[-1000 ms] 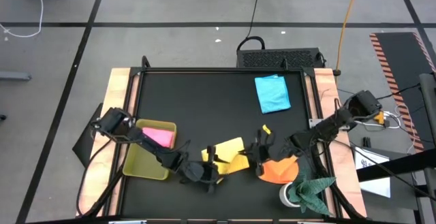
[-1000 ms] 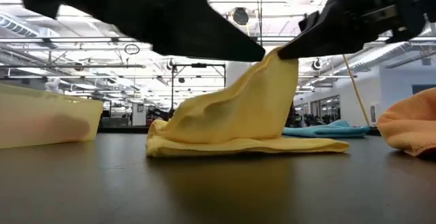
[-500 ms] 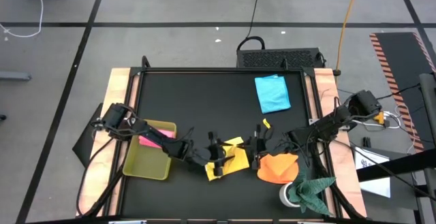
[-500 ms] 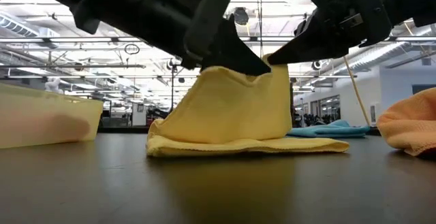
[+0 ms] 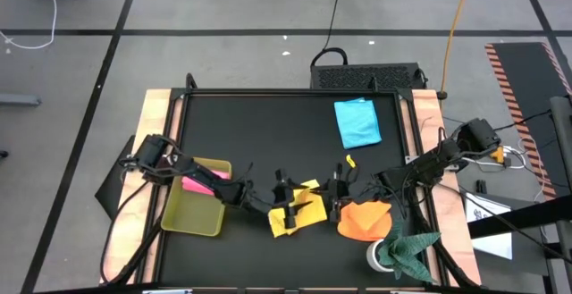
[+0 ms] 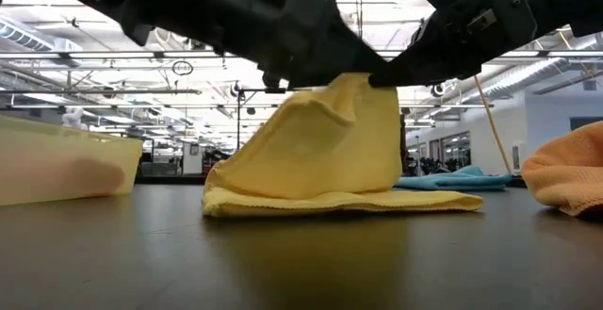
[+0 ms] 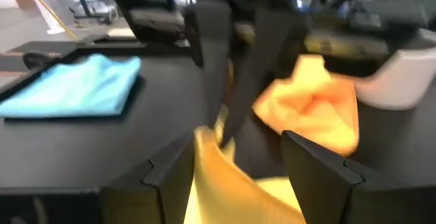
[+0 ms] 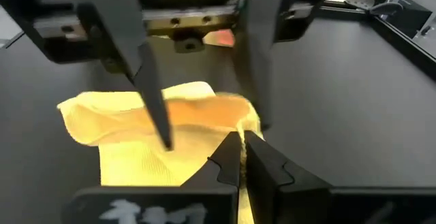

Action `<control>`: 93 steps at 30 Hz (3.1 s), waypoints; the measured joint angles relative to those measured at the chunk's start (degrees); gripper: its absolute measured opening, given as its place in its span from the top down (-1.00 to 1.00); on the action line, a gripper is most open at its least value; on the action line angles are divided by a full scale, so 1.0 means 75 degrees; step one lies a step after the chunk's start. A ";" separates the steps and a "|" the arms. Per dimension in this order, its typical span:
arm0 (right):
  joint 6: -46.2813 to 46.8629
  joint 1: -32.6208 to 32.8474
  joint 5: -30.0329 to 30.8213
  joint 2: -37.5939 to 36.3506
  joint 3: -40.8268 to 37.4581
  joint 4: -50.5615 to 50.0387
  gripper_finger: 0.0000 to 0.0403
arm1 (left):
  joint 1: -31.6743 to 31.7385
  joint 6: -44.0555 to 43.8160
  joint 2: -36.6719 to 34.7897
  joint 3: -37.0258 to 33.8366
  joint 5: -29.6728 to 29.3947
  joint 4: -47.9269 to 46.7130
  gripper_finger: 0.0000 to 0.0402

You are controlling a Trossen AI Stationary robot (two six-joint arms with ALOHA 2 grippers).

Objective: Fold microfiber towels
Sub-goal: Fold the yellow microfiber towel

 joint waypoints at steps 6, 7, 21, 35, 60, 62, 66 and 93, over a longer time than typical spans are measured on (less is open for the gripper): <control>-0.0003 -0.0001 0.0014 0.0000 0.0000 0.0291 0.99 | 0.0213 -0.0063 -0.0003 0.0004 0.0023 -0.0132 -0.09; -0.0009 -0.0004 0.0019 0.0000 0.0000 0.0346 0.99 | 0.0234 -0.0077 -0.0003 0.0004 0.0029 -0.0215 -0.09; 0.0002 -0.0019 0.0507 -0.0003 -0.0003 0.0312 0.99 | -0.0289 -0.0737 -0.0003 0.0004 0.0099 -0.1644 -0.09; 0.0254 -0.0019 0.0495 -0.0003 -0.0001 0.0238 0.99 | -0.1653 -0.0206 -0.0166 0.0007 -0.0510 -0.3848 -0.09; 0.0485 -0.0019 0.0396 -0.0003 -0.0003 0.0119 0.99 | -0.2372 0.1654 0.1003 0.0007 -0.2567 -0.1158 -0.09; 0.0484 -0.0019 0.0396 -0.0004 -0.0003 0.0117 0.99 | -0.2290 0.1240 0.1003 0.0007 -0.2565 -0.1159 -0.09; 0.0475 -0.0019 0.0396 -0.0003 -0.0003 0.0117 0.99 | -0.2152 0.0378 0.1000 0.0007 -0.2361 -0.1208 -0.07; -0.0774 -0.0923 0.1324 -0.0006 -0.0003 0.0306 0.99 | -0.2136 -0.1402 -0.2108 0.0010 -0.4583 -0.6405 0.98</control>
